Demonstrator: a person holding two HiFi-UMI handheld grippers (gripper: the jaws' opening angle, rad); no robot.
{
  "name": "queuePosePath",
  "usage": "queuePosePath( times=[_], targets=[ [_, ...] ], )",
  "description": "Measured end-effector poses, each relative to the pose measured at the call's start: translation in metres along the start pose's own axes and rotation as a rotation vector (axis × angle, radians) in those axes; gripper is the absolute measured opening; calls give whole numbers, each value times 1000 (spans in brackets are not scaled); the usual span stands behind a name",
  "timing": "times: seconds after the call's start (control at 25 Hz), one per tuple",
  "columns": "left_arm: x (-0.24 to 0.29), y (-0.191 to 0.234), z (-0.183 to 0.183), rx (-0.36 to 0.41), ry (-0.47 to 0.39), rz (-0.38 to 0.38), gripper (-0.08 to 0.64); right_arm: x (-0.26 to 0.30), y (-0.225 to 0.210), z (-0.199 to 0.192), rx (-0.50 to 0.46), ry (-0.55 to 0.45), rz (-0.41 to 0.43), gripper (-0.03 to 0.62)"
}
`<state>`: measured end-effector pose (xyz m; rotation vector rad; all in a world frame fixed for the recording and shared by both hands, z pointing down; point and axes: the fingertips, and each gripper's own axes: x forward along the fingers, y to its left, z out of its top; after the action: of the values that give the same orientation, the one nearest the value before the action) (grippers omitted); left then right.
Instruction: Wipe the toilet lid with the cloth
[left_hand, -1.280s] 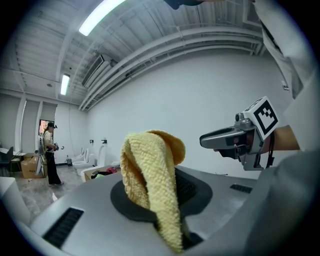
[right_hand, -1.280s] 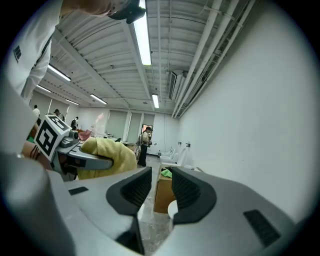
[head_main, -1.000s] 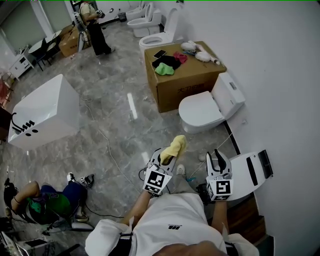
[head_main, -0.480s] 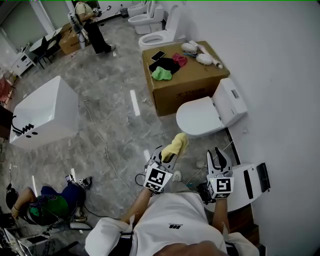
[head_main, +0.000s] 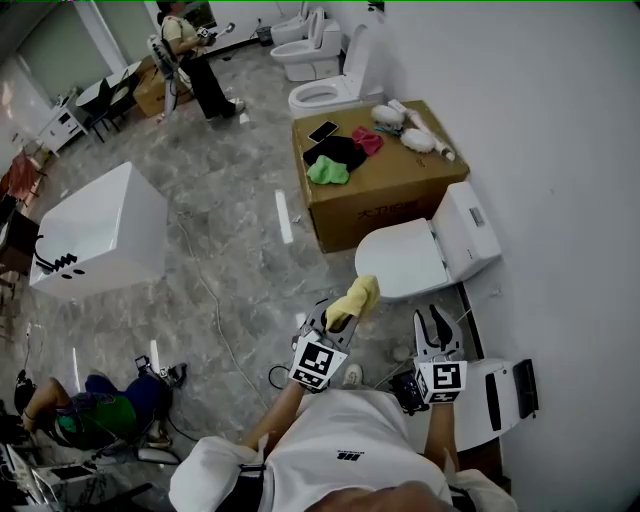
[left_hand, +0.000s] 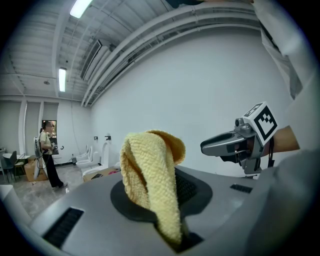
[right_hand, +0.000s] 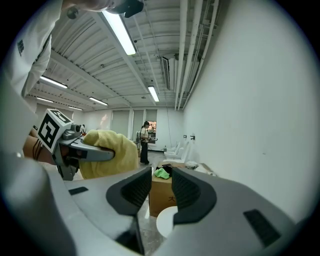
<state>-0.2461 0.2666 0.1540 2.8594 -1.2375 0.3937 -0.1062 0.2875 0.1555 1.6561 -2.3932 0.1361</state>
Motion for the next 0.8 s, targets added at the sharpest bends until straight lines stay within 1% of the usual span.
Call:
queuePosePath(
  times=[0.2, 0.36, 0.64, 0.8],
  targets=[
    [23, 13, 6, 0, -10, 4, 80, 21, -16, 4, -5, -6, -1, 140],
    [41, 19, 8, 3, -16, -9, 80, 30, -29, 7, -13, -9, -25, 140],
    [75, 21, 21, 32, -33, -69, 80, 29, -61, 3, 10, 12, -105, 140],
    [91, 29, 17, 38, -34, -106, 80, 39, -67, -3, 28, 29, -145, 140]
  ],
)
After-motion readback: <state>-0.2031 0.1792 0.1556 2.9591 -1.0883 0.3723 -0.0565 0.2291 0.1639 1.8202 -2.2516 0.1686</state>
